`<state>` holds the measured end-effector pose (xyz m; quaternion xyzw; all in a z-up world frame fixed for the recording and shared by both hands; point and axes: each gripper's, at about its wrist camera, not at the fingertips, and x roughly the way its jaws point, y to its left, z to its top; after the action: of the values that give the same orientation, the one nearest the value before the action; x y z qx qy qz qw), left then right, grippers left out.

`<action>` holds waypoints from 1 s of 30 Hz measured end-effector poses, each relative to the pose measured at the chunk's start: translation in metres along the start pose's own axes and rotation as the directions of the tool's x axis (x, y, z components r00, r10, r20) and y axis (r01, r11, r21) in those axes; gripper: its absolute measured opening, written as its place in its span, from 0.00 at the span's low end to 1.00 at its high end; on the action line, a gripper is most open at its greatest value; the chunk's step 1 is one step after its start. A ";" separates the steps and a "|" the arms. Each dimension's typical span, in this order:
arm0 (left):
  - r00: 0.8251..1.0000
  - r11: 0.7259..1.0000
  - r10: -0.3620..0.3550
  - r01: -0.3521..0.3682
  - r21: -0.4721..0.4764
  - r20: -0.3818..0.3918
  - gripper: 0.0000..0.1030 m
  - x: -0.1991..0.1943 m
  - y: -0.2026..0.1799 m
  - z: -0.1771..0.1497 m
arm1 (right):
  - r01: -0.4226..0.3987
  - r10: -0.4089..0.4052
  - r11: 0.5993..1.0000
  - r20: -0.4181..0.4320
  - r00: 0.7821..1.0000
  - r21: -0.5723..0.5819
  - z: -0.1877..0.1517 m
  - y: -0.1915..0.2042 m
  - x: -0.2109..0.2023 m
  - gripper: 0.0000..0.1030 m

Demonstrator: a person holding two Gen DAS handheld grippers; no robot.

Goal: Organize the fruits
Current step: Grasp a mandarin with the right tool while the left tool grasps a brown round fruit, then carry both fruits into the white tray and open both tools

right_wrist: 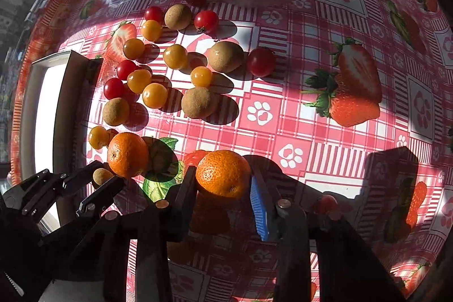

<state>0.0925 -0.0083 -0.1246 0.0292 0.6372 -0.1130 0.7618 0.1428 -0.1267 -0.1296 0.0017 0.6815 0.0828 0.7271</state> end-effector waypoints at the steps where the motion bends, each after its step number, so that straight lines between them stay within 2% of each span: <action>1: 1.000 0.999 -0.029 0.029 -0.020 -0.003 0.28 0.000 0.003 0.001 | -0.012 0.012 1.000 0.002 1.000 0.011 -0.002 -0.001 -0.002 0.38; 7: 0.996 0.993 -0.087 0.088 -0.075 0.005 0.28 -0.013 0.024 0.000 | -0.055 0.054 0.997 0.014 0.998 0.046 -0.026 -0.008 -0.020 0.38; 17: 0.995 0.994 -0.090 0.093 -0.056 0.046 0.28 -0.050 0.033 -0.025 | -0.089 0.089 0.995 0.008 0.996 0.051 -0.059 -0.004 -0.048 0.38; 25: 0.995 0.994 -0.065 0.071 -0.080 0.081 0.28 -0.074 0.055 -0.040 | -0.096 0.096 0.995 0.005 0.995 0.002 -0.064 0.035 -0.062 0.38; 30: 0.995 0.992 -0.024 0.036 -0.124 0.092 0.28 -0.083 0.089 -0.056 | -0.114 0.114 0.992 -0.001 0.993 -0.048 -0.061 0.074 -0.064 0.38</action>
<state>0.0438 0.1000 -0.0632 -0.0334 0.6084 -0.0855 0.7883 0.0700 -0.0683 -0.0623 0.0232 0.6774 0.1406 0.7216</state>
